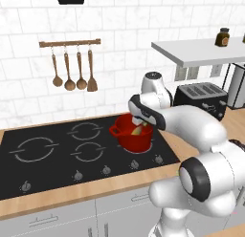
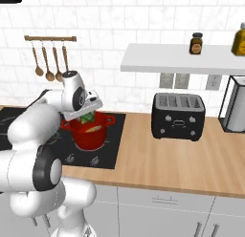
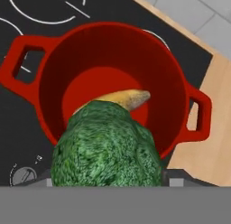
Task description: Put the broccoli and cucumber in the pot. Retrieve the spatula and lightly stir the vegetables in the pot.
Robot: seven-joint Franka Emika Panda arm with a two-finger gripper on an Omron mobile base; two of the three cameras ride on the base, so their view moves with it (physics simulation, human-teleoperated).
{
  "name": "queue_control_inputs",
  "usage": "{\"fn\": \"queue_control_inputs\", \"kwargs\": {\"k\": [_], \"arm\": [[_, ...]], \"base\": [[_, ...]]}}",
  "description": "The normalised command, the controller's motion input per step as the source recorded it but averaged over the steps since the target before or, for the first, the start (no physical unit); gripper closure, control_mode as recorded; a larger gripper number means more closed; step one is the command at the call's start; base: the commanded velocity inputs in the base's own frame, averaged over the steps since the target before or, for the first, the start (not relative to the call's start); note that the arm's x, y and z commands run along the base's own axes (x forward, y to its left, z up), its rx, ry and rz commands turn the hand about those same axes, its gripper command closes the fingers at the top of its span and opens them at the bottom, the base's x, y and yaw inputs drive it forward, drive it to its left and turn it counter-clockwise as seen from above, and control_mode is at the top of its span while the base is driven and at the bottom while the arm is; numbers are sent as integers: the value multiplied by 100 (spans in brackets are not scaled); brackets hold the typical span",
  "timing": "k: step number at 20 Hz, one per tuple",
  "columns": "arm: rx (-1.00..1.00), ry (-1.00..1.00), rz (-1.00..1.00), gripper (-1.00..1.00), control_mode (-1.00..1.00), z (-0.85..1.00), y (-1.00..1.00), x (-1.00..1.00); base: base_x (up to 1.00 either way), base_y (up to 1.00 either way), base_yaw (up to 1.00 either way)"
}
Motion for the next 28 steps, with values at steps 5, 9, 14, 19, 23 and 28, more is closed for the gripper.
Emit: {"fn": "queue_control_inputs", "kwargs": {"k": [5, 9, 14, 19, 23, 28], "arm": [[0, 3, 0, 100, -100, -36, 13, 19], [0, 1, 0, 100, -100, -30, 13, 23], [0, 0, 0, 100, -100, -25, 9, 19], [0, 0, 0, -100, -100, -20, 2, 8], [0, 0, 0, -100, -100, -1, 0, 0], [0, 5, 0, -100, -100, 0, 0, 1]], "base": [[0, 0, 0], [0, 0, 0], [0, 0, 0], [0, 0, 0], [0, 0, 0], [0, 0, 0]]}}
